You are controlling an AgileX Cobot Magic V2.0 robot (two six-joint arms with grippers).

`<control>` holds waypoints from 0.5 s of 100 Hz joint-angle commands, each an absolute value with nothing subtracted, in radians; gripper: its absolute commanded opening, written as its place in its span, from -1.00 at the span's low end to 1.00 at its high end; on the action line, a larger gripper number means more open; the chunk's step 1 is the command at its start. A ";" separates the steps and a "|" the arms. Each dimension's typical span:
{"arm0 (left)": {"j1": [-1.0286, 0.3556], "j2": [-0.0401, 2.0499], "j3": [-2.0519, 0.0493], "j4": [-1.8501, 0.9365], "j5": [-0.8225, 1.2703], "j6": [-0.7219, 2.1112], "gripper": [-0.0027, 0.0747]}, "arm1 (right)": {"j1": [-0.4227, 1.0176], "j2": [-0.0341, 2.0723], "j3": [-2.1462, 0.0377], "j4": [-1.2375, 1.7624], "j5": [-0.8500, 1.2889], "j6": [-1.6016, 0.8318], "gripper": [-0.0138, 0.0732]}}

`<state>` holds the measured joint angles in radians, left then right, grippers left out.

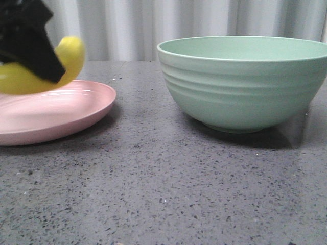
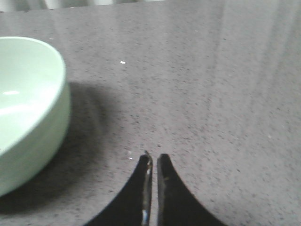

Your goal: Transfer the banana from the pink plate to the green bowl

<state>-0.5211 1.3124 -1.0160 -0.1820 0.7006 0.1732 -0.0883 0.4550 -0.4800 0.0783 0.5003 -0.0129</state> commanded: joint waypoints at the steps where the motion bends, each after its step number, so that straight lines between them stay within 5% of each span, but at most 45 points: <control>1: -0.578 1.254 -1.077 -0.210 0.670 0.225 -0.98 | -0.057 0.482 -0.578 0.115 0.483 -0.027 -0.73; 25: -0.779 1.232 -1.107 -0.213 0.666 0.224 -0.98 | 0.036 0.581 -0.761 0.314 0.563 -0.027 0.03; 50: -0.932 1.232 -1.114 -0.215 0.588 0.224 -0.98 | 0.169 0.739 -0.863 0.458 0.578 -0.027 0.08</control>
<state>-0.8889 1.2627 -1.0744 -0.1940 0.6903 0.2209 0.1269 0.6787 -0.8043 0.4066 0.6367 -0.0150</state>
